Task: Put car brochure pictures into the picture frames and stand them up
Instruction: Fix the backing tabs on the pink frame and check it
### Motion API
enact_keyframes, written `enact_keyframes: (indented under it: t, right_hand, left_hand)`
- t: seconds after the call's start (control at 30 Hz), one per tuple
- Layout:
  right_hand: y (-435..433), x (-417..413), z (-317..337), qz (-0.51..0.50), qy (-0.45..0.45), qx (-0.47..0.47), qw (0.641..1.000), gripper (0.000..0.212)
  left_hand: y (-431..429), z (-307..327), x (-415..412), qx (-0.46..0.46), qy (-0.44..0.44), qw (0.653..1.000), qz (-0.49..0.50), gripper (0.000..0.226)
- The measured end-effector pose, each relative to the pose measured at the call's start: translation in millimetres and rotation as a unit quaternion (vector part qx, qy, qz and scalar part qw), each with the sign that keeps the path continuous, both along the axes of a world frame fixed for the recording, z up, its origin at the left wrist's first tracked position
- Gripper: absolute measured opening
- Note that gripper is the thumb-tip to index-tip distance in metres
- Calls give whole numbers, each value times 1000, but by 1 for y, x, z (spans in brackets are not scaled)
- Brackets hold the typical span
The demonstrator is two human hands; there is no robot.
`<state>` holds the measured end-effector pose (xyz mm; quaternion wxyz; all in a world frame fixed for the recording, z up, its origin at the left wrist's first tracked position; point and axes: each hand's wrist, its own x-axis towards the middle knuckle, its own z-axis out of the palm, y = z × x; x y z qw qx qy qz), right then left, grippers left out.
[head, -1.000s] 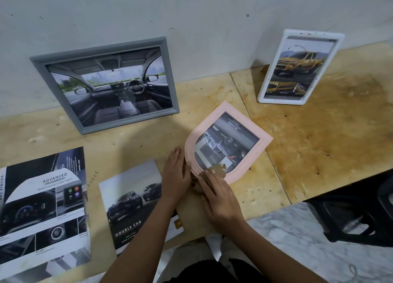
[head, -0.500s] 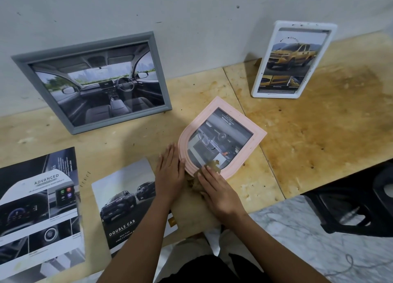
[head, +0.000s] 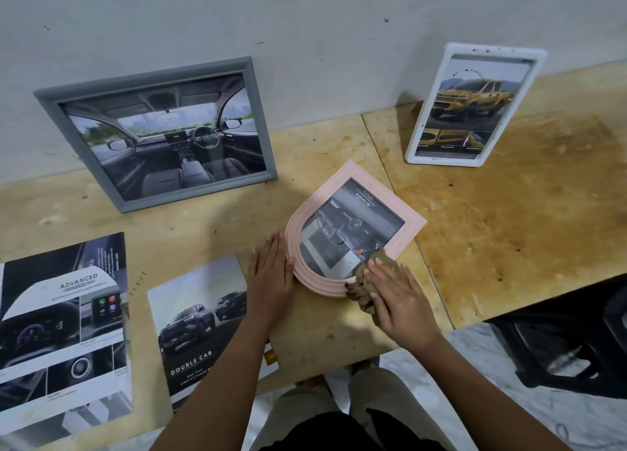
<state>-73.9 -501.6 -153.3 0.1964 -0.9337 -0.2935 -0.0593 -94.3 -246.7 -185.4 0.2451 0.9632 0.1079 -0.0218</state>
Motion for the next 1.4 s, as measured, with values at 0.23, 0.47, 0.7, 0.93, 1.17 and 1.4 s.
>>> enact_keyframes:
  t: [0.23,0.47,0.7,0.93,1.17,1.4]
  right_hand:
    - [-18,33,10,-76,28,-56,995,44]
    - [-22,60,15,-128,68,-83,986,51]
    - [-20,89,18,-194,68,-26,978,40]
    - [-27,129,25,-138,114,22,984,28]
    - [-35,114,17,-128,114,33,985,21]
    - [-42,90,17,-101,164,109,975,7]
  left_hand:
    - [1,-2,-2,6,4,1000,2,66]
    - [0,2,-3,8,-1,1000,-2,77]
    - [1,2,0,-2,-2,1000,1,75]
    - [0,1,1,24,13,1000,13,76]
    - [-36,20,9,-83,-69,941,320,47]
    - [-106,28,0,-113,-126,891,421,41]
